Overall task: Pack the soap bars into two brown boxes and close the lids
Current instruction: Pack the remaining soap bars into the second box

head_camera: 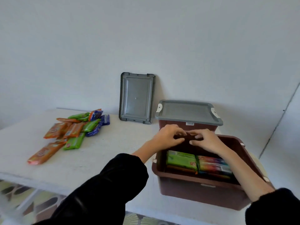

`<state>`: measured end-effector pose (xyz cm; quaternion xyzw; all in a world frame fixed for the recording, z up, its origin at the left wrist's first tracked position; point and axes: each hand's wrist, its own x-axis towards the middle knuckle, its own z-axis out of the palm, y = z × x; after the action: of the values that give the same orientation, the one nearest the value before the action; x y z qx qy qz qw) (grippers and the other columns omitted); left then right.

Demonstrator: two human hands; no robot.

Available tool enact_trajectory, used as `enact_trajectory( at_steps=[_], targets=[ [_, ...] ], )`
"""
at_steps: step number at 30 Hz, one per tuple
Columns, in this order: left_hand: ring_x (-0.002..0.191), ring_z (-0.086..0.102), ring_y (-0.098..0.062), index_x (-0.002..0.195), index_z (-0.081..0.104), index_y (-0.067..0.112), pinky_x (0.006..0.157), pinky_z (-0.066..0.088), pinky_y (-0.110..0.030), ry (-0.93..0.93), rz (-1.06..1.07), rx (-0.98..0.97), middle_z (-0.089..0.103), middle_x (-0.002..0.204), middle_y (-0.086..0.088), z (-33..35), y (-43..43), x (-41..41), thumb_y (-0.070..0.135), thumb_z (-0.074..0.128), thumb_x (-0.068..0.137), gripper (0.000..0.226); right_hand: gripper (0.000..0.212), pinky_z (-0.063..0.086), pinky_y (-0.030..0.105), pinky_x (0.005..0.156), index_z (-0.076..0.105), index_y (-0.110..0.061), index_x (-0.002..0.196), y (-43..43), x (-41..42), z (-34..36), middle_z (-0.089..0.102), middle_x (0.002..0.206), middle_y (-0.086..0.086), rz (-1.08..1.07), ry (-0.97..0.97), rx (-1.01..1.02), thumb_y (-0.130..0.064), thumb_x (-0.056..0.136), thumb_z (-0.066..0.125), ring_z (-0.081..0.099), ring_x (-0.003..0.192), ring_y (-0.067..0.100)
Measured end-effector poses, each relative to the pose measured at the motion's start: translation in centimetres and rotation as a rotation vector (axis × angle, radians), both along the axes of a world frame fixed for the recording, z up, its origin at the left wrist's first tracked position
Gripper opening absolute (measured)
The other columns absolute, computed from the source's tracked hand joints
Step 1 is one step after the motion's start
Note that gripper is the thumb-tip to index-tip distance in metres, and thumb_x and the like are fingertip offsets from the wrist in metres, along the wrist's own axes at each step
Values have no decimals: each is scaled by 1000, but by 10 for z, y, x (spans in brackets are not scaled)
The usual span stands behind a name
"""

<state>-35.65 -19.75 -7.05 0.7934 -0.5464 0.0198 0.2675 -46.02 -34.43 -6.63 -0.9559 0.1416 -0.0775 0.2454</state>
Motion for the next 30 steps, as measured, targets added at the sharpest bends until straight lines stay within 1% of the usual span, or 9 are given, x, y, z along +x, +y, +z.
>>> enact_trajectory(
  at_steps=[3,8,10,14,16,19,22,25,30],
  targets=[
    [98,60,-17,113,65,9,81,42,-17,26,118,-100,66,108,-9,13,51,27,15,61,86,27,50,38,27,95,53,-16,130,51,35,17,60,127,6,-17,-117,67,-20,83,67,54,118,20],
    [100,60,-19,112,65,10,83,46,-19,54,386,-154,64,112,-8,15,159,89,14,60,87,26,54,36,29,102,49,-12,134,147,107,29,52,137,6,115,-198,101,-18,83,66,47,127,22],
    [100,61,-20,108,66,9,87,48,-24,67,496,-158,65,113,-9,15,204,111,12,60,86,23,54,34,28,104,48,-11,134,186,135,30,50,139,6,149,-202,121,-17,83,66,46,129,22],
    [99,60,-21,104,69,9,80,42,-23,123,723,-155,66,109,-10,14,287,152,13,61,81,25,46,42,36,97,54,-7,127,258,191,15,57,129,14,263,-138,162,-11,82,63,53,118,28],
    [103,59,-24,106,68,12,87,46,-30,163,819,-118,64,109,-11,11,325,170,21,60,79,29,47,45,34,88,54,-12,129,288,218,5,59,127,12,313,-97,145,-14,83,63,55,114,27],
    [117,51,-26,124,56,12,94,40,-32,219,936,101,54,126,-12,-8,372,193,23,61,85,41,49,47,35,92,51,-15,131,326,254,-18,58,129,9,376,-32,140,-15,84,63,56,114,25],
    [126,41,-28,137,40,13,101,35,-34,355,1003,264,42,136,-15,-44,402,207,32,61,86,58,53,43,33,99,49,-15,134,356,283,-52,51,137,8,406,52,122,-22,83,65,50,122,24],
    [130,34,-31,142,29,14,105,35,-40,446,1048,303,34,140,-16,-79,411,213,36,58,86,67,68,35,34,103,40,-21,140,380,303,-89,38,144,14,336,107,62,-42,81,65,37,130,31],
    [133,29,-29,143,25,23,105,31,-44,353,1055,294,33,142,-9,-109,402,218,51,59,82,75,74,28,40,110,19,-27,147,400,312,-123,7,154,19,169,63,13,-49,87,54,17,140,37]
  ],
)
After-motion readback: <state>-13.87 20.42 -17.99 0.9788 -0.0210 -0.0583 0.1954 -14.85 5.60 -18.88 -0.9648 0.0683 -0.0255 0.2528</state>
